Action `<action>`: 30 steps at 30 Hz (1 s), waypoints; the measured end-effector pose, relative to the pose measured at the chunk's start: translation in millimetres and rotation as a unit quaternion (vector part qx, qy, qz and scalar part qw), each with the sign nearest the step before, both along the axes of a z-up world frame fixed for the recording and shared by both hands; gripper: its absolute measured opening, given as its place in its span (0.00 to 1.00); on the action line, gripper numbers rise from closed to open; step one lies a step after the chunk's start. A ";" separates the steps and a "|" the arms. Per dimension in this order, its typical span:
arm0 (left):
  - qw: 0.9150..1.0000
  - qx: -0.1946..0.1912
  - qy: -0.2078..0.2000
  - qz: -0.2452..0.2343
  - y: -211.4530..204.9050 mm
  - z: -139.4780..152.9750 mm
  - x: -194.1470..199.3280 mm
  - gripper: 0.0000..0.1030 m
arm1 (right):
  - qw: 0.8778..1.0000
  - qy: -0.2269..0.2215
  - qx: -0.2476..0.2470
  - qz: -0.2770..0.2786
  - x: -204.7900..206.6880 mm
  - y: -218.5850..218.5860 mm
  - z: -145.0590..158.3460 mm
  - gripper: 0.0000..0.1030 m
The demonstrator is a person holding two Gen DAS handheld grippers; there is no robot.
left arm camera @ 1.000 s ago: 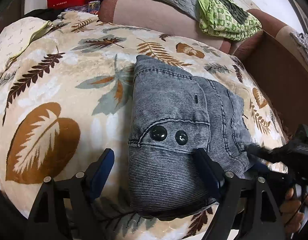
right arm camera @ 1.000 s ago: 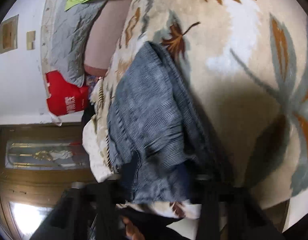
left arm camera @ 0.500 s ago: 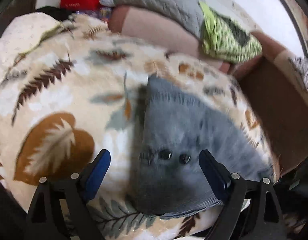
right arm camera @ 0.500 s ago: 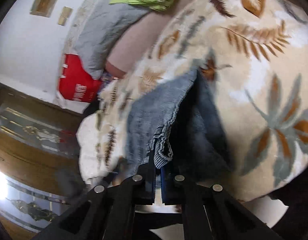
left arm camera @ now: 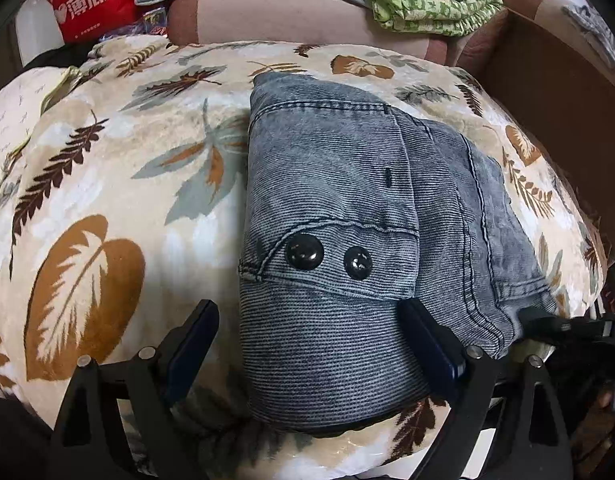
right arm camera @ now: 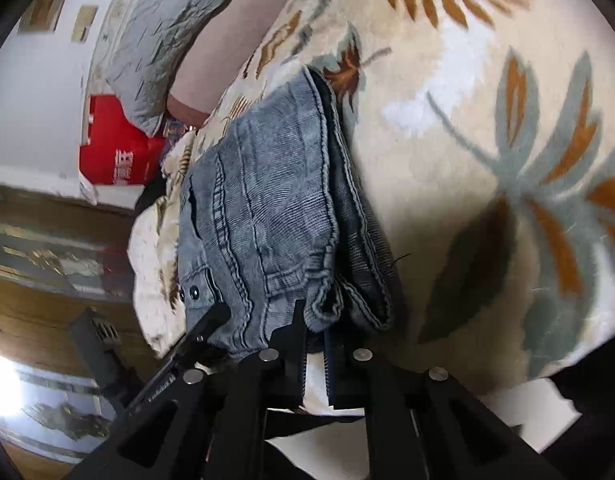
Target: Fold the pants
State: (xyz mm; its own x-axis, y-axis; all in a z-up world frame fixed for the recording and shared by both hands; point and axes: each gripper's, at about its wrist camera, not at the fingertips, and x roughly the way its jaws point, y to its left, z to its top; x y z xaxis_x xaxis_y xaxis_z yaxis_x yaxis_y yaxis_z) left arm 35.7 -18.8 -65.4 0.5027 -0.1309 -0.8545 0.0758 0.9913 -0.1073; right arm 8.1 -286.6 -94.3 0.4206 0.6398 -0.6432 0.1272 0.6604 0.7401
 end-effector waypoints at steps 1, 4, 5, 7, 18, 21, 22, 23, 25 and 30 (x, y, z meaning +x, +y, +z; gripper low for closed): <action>1.000 0.000 -0.001 0.000 -0.3 -0.8 0.3 0.91 | 1.000 -0.011 -0.018 0.003 -3.8 -2.0 9.1 0.11; 1.000 -0.005 0.000 0.001 2.3 -1.9 0.4 0.91 | 0.996 -0.060 -0.066 0.001 -16.3 -8.2 45.4 0.11; 1.000 -0.007 0.000 0.002 2.4 -1.8 0.3 0.91 | 0.993 -0.078 -0.087 -0.005 -18.5 -9.9 60.2 0.11; 1.000 -0.006 0.000 0.001 2.8 -1.8 0.1 0.91 | 0.989 -0.106 -0.100 -0.006 -16.1 -7.8 82.2 0.11; 1.000 -0.011 0.000 0.001 4.1 -4.1 -0.2 0.91 | 0.997 -0.015 -0.057 0.049 29.8 38.7 -2.1 0.09; 1.000 -0.022 0.000 0.006 5.1 2.5 -0.3 0.90 | 0.999 -0.012 -0.022 0.035 28.6 27.0 -5.5 0.05; 1.000 -0.021 -0.005 0.006 4.1 8.0 -1.4 0.90 | 0.998 -0.016 -0.038 0.042 29.1 30.4 -2.9 0.05; 1.000 -0.016 -0.023 0.006 2.9 16.5 -4.8 0.90 | 0.997 -0.021 -0.050 0.047 28.8 33.7 -0.8 0.05; 0.998 -0.004 -0.061 0.011 2.1 29.7 -10.6 0.90 | 0.996 -0.030 -0.065 0.051 27.6 38.0 1.6 0.05; 1.000 0.000 -0.004 -0.001 0.3 -6.0 -1.0 0.91 | 0.995 -0.013 -0.077 0.068 32.3 34.5 11.0 0.09</action>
State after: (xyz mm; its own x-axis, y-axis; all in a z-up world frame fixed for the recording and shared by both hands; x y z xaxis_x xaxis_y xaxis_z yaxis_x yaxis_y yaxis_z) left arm 34.7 -18.6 -71.3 0.5097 -0.1326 -0.8500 0.0792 0.9911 -0.1071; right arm 40.5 -252.1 -83.3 0.3546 0.5870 -0.7278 0.0125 0.7754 0.6314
